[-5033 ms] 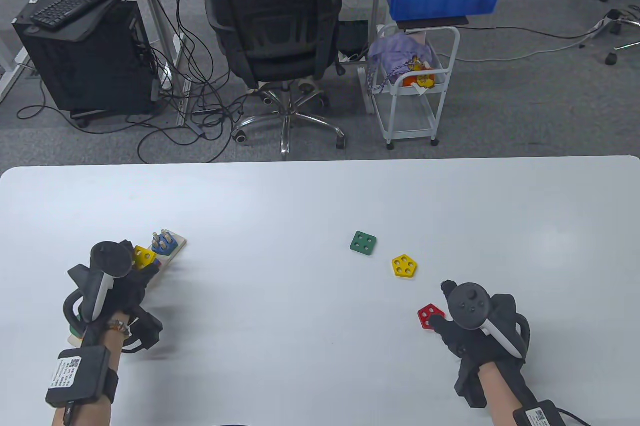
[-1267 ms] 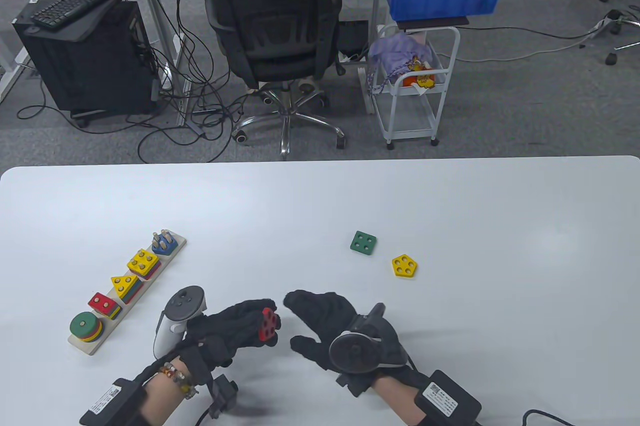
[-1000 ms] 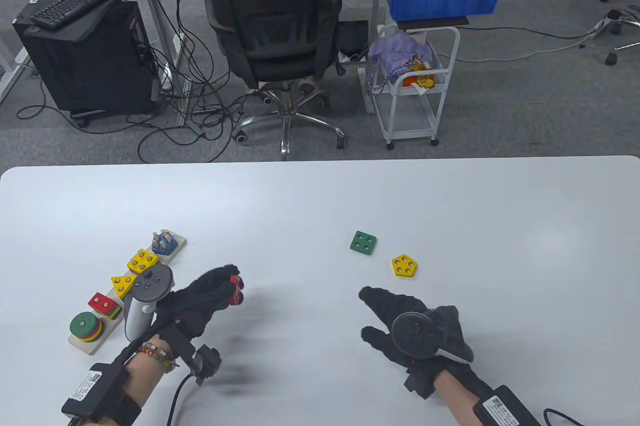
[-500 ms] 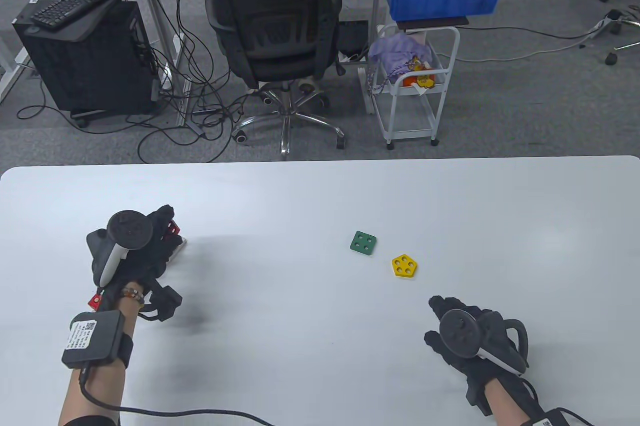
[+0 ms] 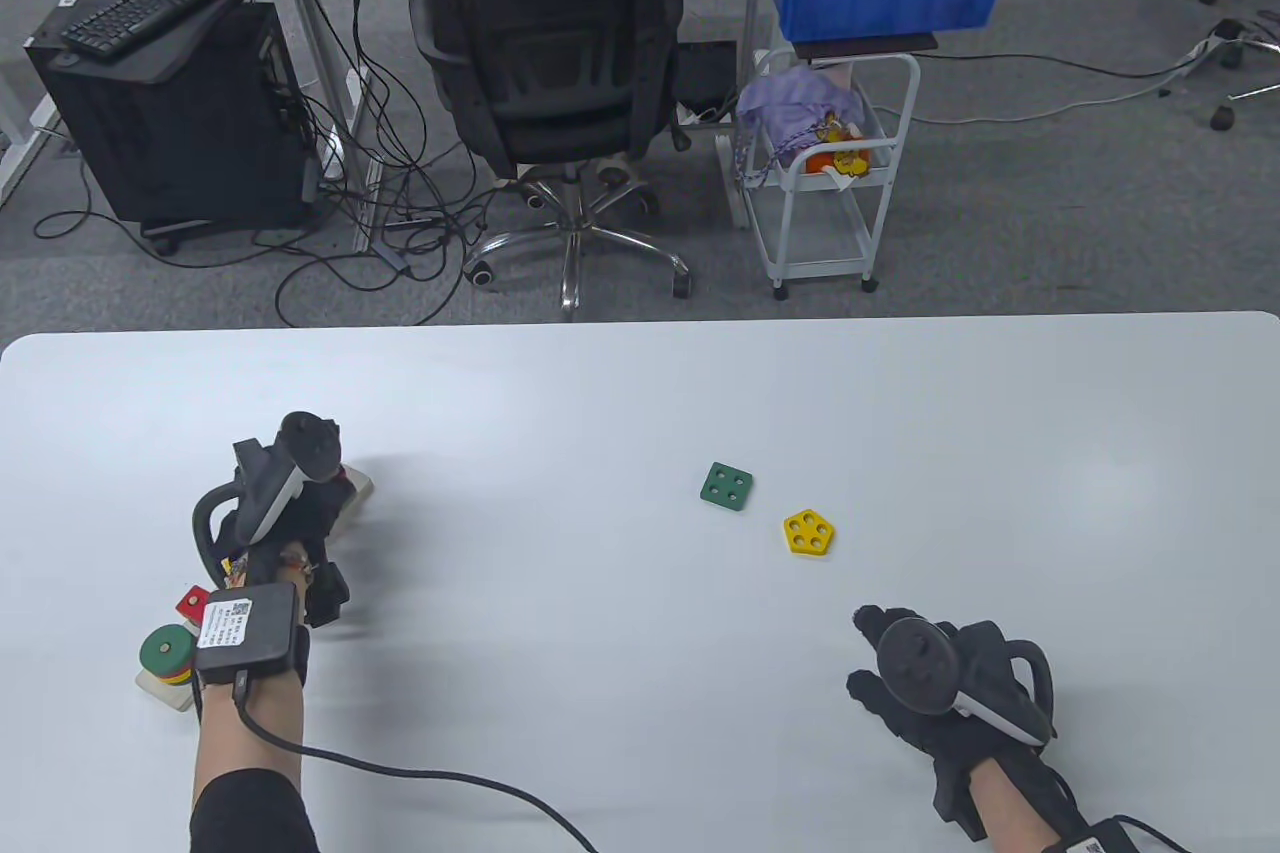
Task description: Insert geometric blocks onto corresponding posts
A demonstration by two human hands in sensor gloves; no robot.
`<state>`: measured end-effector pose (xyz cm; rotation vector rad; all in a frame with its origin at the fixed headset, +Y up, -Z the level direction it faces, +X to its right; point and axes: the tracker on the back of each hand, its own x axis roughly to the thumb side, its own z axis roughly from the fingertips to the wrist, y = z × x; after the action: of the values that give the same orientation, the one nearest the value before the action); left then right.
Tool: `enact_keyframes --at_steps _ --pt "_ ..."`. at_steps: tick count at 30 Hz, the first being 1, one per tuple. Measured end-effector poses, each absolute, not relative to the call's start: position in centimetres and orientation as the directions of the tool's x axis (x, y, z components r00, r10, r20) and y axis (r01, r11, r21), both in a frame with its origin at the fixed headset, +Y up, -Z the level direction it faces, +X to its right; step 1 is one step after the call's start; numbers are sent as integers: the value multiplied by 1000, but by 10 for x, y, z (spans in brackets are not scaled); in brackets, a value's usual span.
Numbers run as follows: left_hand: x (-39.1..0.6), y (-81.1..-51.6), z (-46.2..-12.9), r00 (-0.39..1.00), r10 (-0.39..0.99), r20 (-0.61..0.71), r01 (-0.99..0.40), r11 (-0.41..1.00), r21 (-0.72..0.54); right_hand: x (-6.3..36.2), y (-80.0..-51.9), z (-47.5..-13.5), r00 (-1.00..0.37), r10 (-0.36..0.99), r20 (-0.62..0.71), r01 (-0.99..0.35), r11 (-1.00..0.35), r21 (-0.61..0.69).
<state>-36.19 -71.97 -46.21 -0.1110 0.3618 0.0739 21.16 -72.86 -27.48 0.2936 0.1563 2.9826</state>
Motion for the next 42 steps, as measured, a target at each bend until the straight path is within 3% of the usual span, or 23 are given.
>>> enact_keyframes --at_steps 16,21,29,36,40,42 --pt "-361 -733 -466 923 37 -382 -91 988 -125 208 -729 -273 -968 159 192 -129 -978 163" --pt "-344 -720 -451 959 151 -241 -171 983 -62 208 -730 -274 -969 162 187 -132 -978 160" --pt "-282 -711 -388 987 119 107 -109 990 -94 201 -736 -282 -982 113 153 -91 -985 145" --pt "-248 -715 -337 957 202 209 -176 975 -134 186 -725 -349 -994 99 35 -95 -989 118" --pt "-251 -723 -327 972 98 215 -70 988 -136 166 -724 -390 -1000 25 -13 -26 -990 136" --pt "-258 -723 -327 974 116 192 -92 987 -128 157 -728 -404 -999 -26 -31 20 -985 173"
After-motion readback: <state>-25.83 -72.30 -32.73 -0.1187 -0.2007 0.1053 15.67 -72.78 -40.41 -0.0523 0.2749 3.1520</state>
